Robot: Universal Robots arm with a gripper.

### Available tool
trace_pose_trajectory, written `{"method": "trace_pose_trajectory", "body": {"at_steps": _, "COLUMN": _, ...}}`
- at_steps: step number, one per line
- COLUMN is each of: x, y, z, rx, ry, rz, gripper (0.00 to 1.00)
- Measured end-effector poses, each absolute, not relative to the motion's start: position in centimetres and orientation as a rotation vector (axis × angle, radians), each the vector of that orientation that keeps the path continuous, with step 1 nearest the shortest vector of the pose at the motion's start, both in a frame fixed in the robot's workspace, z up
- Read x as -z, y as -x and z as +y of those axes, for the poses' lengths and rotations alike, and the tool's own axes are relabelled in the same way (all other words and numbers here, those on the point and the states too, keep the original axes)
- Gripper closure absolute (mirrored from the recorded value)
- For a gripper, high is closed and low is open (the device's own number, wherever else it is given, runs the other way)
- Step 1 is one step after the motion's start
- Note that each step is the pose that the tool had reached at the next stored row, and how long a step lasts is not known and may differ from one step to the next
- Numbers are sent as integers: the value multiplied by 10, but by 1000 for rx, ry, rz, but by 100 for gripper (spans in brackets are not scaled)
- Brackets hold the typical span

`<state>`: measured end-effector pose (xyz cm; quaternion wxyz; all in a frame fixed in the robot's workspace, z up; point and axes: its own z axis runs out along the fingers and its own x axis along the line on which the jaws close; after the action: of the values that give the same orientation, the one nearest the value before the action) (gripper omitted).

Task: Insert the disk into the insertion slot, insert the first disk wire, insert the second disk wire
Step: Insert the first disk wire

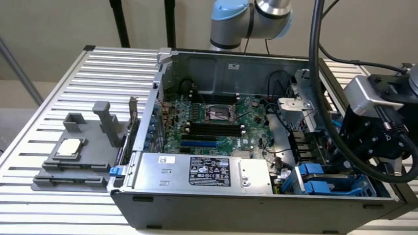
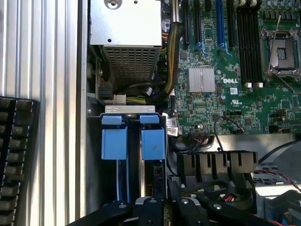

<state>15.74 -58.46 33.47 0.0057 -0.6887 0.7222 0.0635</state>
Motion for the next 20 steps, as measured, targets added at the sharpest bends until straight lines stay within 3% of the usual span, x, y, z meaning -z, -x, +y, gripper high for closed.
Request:
{"method": "trace_pose_trajectory", "body": {"at_steps": 13, "x": -335, "y": -158, "z": -588, "rx": -198, "ry": 2156, "rz": 2261, "gripper": 84}}
{"method": "trace_pose_trajectory", "body": {"at_steps": 15, "x": -334, "y": -159, "z": -588, "rx": -199, "ry": 2156, "rz": 2260, "gripper": 82}}
{"method": "trace_pose_trajectory", "body": {"at_steps": 18, "x": -336, "y": -158, "z": -588, "rx": -198, "ry": 2156, "rz": 2261, "gripper": 69}}
{"method": "trace_pose_trajectory", "body": {"at_steps": 20, "x": -340, "y": -158, "z": -588, "rx": -198, "ry": 2156, "rz": 2261, "gripper": 69}}
